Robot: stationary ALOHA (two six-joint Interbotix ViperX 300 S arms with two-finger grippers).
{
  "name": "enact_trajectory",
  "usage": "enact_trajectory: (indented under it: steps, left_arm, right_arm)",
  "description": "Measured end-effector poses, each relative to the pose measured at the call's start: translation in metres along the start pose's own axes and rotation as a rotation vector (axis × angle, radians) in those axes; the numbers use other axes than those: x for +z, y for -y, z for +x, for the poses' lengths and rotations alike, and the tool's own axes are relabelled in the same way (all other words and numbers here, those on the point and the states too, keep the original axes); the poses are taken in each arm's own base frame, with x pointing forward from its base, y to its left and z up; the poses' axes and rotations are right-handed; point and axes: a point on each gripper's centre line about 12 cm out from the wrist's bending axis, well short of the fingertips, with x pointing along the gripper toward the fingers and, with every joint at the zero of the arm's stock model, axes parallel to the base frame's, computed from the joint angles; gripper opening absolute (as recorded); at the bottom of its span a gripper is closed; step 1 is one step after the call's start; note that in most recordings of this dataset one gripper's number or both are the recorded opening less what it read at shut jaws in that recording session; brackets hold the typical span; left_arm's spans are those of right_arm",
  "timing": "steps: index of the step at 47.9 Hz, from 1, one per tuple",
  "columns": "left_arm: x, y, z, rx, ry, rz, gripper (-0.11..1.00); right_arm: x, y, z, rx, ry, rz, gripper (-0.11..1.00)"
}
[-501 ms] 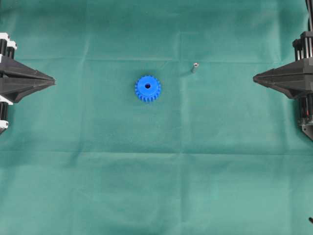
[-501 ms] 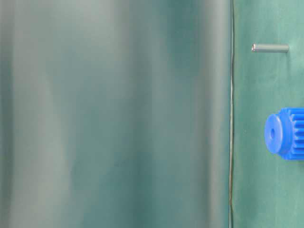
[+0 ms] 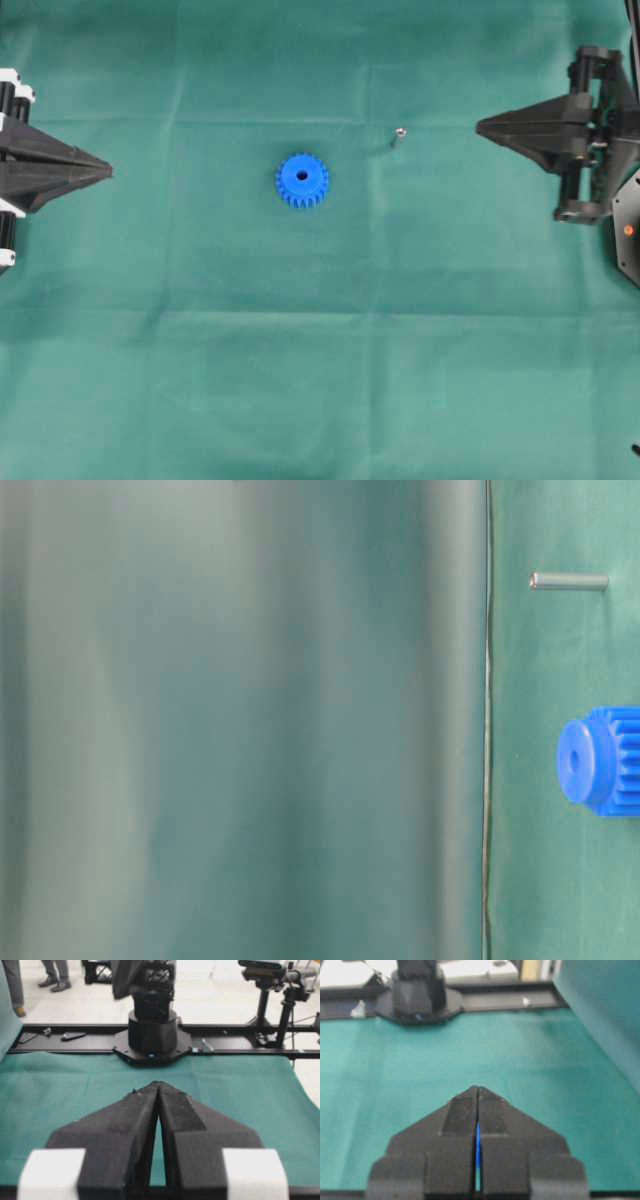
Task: Insert the shaft placed at a random location into the center hole of the small gear at another random location.
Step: 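Move the right gripper left over the silver shaft and lower it, then close the right gripper on the silver shaft and lift it upright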
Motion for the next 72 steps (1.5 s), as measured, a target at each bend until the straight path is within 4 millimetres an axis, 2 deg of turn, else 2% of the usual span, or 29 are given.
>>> enact_trajectory:
  steps: [5,13,17,21,35,47,54,58,67,69,72]
  left_arm:
    - [-0.001,0.0,0.0,0.0,-0.005,0.0,0.0]
    - [-0.001,0.0,0.0,0.0,-0.011,0.002,0.0]
    - [-0.002,0.0,0.0,-0.002,-0.015,0.001,0.0]
    - [-0.003,0.0,0.0,0.0,-0.021,0.001,0.0]
    - [-0.003,0.0,0.0,0.0,-0.028,0.003,0.0]
    - [-0.005,0.0,0.0,-0.002,-0.038,0.003,0.0]
    - [-0.006,0.0,0.0,-0.002,-0.048,0.003,0.0]
    - [-0.006,0.0,0.0,0.0,-0.051,0.003,0.0]
    - [-0.007,0.0,0.0,-0.002,-0.054,0.001,0.0]
    - [-0.007,0.0,0.0,-0.002,-0.054,0.001,0.0]
    - [-0.007,0.0,0.0,-0.002,-0.054,0.001,0.0]
  right_arm:
    - [-0.016,0.003,0.013,-0.014,-0.054,0.004,0.22]
    - [-0.041,0.013,0.031,-0.049,-0.116,0.008,0.73]
    - [-0.053,0.017,0.039,-0.062,-0.135,0.011,0.89]
    - [-0.068,0.022,0.048,-0.079,-0.158,0.011,0.8]
    - [-0.107,0.041,0.073,-0.137,-0.242,0.025,0.84]
    - [-0.142,0.047,0.089,-0.154,-0.323,0.039,0.84]
    - [-0.15,0.048,0.092,-0.157,-0.341,0.044,0.81]
    - [-0.15,0.048,0.092,-0.158,-0.343,0.045,0.69]
    - [-0.15,0.048,0.093,-0.158,-0.34,0.044,0.19]
    - [-0.15,0.048,0.093,-0.158,-0.34,0.044,0.13]
    - [-0.15,0.048,0.092,-0.159,-0.341,0.043,0.13]
